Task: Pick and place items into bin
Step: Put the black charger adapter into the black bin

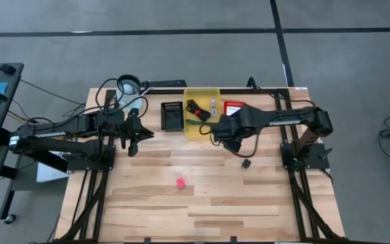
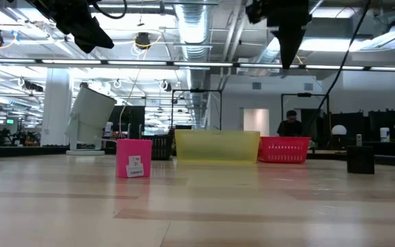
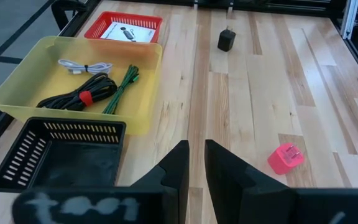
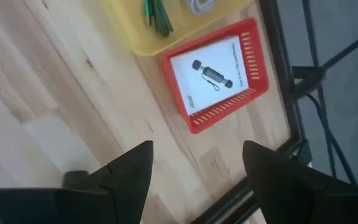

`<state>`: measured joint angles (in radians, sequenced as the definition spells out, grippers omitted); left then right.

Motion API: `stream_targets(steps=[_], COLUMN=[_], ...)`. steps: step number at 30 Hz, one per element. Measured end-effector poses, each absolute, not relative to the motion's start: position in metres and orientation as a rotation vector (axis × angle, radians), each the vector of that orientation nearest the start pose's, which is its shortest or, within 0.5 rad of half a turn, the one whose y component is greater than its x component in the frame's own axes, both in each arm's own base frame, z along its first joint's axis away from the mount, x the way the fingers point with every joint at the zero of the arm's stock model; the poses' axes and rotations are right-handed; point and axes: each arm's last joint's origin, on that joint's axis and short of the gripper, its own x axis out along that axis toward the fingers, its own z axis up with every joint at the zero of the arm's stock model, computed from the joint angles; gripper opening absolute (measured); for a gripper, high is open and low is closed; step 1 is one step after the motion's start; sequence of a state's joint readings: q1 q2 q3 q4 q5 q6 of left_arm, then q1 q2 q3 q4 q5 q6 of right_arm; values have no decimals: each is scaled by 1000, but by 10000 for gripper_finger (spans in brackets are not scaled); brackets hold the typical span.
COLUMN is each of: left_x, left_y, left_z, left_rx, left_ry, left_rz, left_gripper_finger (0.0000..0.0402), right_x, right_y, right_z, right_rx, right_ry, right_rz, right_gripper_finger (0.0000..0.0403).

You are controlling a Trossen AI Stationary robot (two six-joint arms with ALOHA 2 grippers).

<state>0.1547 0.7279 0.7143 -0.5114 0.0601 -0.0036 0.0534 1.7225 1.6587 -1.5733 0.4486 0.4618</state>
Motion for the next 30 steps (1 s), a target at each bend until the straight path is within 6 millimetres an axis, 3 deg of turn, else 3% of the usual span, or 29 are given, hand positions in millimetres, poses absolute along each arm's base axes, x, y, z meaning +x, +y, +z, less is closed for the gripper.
stream_targets(steps=[8,12,15,20,24,30], left_x=[151,151,151,151,151,151], left_y=[22,22,22,22,22,22], left_z=[287,287,287,287,287,287], left_rx=[-60,-60,-60,-60,-60,-60], left_ry=[522,522,522,522,522,522], left_rz=[93,94,94,94,93,94], left_gripper_finger=[41,41,41,41,41,41], right_x=[272,244,222,193,177,157], right_y=[33,48,56,65,73,89], right_z=[349,350,333,282,247,210], right_rx=[-76,-73,-21,101,156,193], right_ry=[1196,1027,924,811,713,635], right_rz=[-763,-829,-861,-853,-856,-835], right_gripper_finger=[244,244,244,244,244,244])
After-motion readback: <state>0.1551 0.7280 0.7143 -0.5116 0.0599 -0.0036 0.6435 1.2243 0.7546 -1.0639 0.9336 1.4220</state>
